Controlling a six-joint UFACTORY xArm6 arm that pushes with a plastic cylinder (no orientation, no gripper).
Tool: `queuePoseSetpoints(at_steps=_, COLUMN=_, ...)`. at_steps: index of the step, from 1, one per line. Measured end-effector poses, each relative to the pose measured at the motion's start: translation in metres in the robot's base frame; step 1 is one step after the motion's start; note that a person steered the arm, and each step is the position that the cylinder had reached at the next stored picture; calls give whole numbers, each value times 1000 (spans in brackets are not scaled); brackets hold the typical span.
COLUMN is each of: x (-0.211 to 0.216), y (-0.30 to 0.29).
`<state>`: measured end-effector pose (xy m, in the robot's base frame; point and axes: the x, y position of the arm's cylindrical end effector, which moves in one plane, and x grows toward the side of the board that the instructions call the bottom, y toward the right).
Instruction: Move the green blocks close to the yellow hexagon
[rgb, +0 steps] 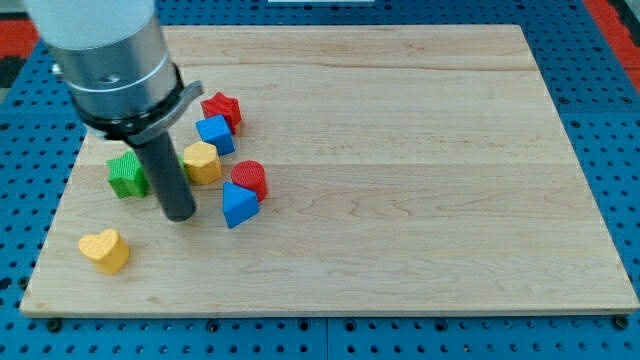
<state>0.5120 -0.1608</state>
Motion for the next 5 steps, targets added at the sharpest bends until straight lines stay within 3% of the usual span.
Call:
queuePoseSetpoints(at_steps=2, x=-12, y=-24)
queuePoseSetpoints(at_steps=3, x=-45, y=-21)
queuePoseSetpoints(at_steps=4, x=-48, y=-9)
queuePoseSetpoints(at_steps=5, x=4, y=-49)
